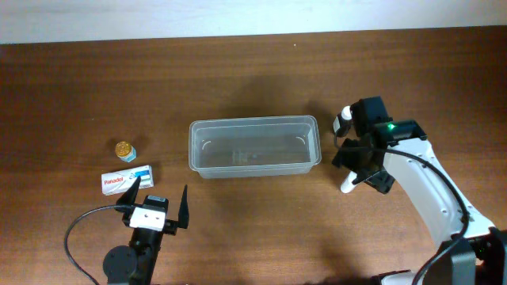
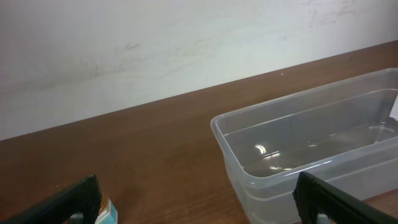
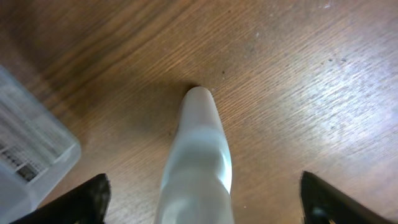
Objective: Pack container
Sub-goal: 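Move the right gripper down onto the white plastic bottle and grasp it, then lift the white bottle and carry it over the clear container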
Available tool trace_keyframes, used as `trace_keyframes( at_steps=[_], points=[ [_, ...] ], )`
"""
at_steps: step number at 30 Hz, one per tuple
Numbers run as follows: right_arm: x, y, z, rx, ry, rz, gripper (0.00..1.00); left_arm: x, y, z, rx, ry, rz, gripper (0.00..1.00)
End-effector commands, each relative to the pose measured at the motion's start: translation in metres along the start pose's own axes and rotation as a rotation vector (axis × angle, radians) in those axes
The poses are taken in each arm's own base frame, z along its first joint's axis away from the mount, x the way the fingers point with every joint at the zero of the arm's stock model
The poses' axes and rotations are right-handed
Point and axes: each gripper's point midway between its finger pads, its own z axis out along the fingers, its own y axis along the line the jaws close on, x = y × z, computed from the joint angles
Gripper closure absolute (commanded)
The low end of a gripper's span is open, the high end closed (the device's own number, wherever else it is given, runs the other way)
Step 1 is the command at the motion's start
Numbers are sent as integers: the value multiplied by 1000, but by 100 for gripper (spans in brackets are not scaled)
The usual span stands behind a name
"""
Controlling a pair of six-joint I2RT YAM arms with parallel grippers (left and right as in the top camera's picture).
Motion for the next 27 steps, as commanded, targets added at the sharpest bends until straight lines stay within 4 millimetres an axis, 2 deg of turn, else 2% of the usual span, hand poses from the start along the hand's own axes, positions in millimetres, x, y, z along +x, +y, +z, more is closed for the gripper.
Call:
trace_keyframes(
  at_steps=[1, 7, 15, 27],
  points=[
    [3, -1, 10, 16, -1, 12, 20, 1, 2, 0, -10, -1, -9, 1],
    [-3, 1, 13, 10, -36, 14, 44, 1, 2, 0, -10, -1, -9, 1],
    [-10, -5, 13, 43, -76, 14, 62, 1, 2, 0, -10, -1, -9, 1],
    [0, -12, 13, 71, -33, 6, 69, 1, 2, 0, -10, 0, -9, 1]
  ],
)
